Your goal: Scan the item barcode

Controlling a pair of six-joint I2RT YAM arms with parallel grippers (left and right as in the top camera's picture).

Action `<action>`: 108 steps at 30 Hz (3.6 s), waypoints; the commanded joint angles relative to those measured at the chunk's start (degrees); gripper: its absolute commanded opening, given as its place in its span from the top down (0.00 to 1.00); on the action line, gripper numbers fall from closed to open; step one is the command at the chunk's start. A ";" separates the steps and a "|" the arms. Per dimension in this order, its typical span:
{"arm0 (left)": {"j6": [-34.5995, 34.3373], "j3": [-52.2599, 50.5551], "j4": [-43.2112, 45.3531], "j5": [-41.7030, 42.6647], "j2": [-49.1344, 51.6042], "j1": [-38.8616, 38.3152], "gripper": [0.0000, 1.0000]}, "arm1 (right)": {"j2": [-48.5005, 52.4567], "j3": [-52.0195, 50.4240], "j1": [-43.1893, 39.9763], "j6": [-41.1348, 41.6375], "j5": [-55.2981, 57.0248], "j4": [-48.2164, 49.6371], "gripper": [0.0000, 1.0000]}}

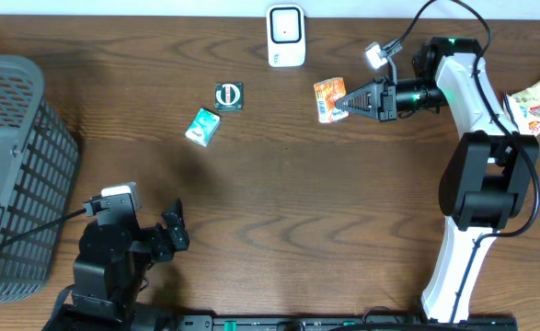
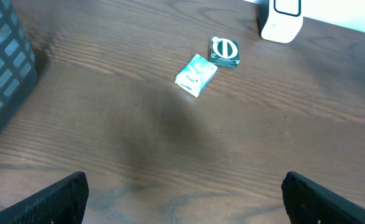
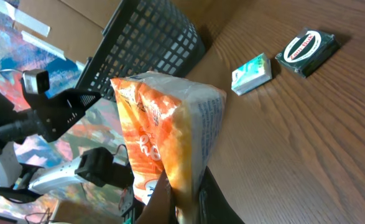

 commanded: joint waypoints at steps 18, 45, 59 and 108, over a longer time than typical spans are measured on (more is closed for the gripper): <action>-0.31 -0.07 0.09 -0.74 -0.09 0.00 0.02 | -0.57 -0.22 9.14 39.28 44.54 18.71 0.99; -0.31 -0.07 0.09 -0.74 -0.09 0.02 0.02 | -1.62 5.70 27.12 42.64 94.18 64.43 0.99; -0.31 -0.07 0.09 -0.74 -0.09 0.02 0.02 | 7.78 5.70 26.67 12.39 94.71 87.69 0.99; -0.31 -0.07 0.09 -0.74 -0.09 0.02 0.02 | 6.05 5.86 24.70 26.03 99.34 85.99 0.99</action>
